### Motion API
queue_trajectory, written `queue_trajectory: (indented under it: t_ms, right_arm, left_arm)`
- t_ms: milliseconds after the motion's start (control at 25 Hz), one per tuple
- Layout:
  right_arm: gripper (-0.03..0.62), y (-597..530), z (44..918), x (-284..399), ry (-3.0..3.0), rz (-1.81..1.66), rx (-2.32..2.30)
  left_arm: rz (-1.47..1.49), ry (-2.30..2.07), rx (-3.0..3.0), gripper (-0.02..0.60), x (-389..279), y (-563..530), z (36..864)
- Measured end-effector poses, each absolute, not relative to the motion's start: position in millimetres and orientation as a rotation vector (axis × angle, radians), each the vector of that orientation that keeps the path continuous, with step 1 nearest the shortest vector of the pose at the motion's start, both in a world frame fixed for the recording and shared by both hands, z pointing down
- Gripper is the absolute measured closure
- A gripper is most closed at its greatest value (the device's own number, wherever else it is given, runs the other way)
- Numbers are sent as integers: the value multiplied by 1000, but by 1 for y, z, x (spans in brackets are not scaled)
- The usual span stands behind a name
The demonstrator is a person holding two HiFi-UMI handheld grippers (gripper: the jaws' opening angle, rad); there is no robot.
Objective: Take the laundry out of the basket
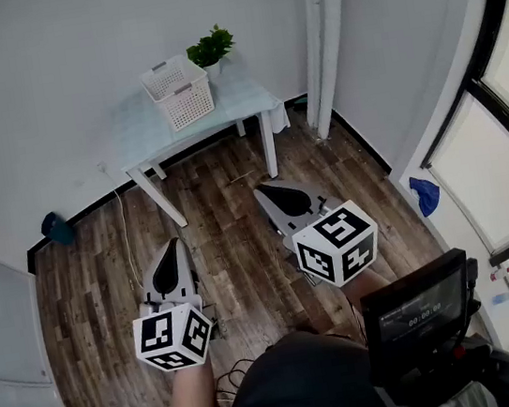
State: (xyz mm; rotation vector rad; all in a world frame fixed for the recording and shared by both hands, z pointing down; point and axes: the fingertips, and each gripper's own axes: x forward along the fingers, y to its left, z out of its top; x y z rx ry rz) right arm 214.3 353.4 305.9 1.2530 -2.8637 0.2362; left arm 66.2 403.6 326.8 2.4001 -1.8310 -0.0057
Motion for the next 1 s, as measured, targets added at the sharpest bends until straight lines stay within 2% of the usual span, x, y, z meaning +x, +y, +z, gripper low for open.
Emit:
queue_trajectory:
  t_ms: [1000]
  right_arm:
    - [576, 343, 311, 207, -2852, 255, 1273]
  left_arm:
    - [2, -1829, 2379, 572, 54, 395, 338]
